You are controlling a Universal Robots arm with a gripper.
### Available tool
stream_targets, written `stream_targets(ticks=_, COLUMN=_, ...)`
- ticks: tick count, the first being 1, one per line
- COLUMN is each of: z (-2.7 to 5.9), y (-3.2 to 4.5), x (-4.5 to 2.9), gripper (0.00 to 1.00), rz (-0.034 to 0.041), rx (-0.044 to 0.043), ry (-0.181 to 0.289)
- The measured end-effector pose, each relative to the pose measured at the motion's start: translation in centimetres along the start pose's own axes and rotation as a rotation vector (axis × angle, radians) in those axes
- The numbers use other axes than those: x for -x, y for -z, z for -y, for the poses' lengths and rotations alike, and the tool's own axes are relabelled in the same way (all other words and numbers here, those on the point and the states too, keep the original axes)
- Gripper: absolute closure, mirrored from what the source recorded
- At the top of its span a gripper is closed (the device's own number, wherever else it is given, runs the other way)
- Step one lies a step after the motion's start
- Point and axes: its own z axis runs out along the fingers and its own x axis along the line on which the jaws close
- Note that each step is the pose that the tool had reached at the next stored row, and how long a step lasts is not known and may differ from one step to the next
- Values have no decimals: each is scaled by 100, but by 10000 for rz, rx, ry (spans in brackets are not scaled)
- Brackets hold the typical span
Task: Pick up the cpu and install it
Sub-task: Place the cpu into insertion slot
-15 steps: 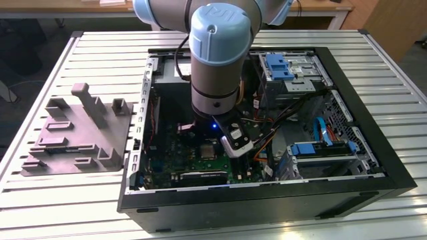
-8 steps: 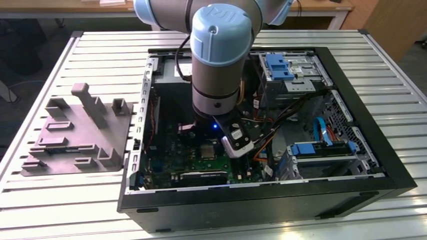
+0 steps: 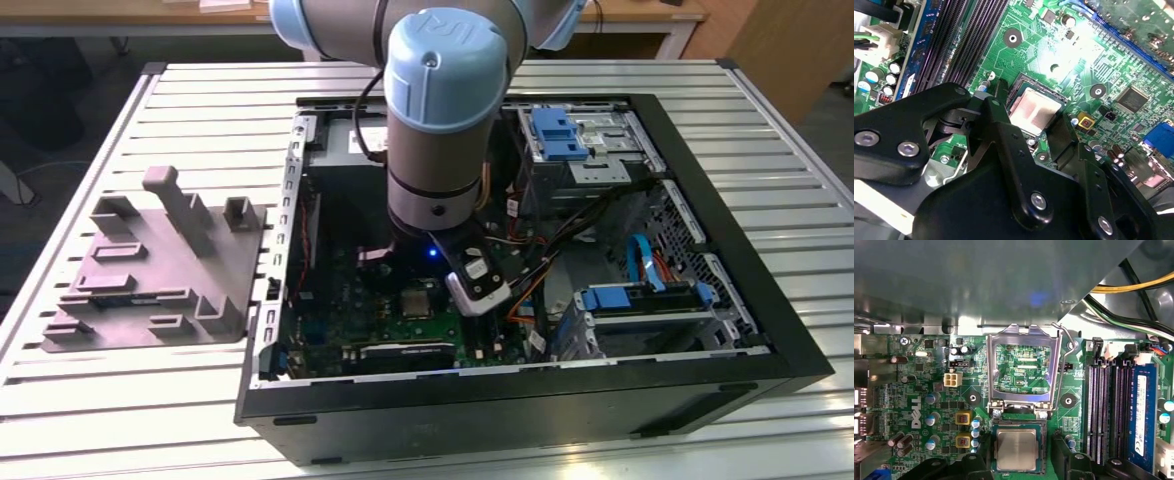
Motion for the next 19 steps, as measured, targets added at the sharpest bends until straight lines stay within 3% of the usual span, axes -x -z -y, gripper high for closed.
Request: stream_targets(ticks=19, z=0, y=34, x=8, gripper=43, rz=-1, rx=16, ry=-4)
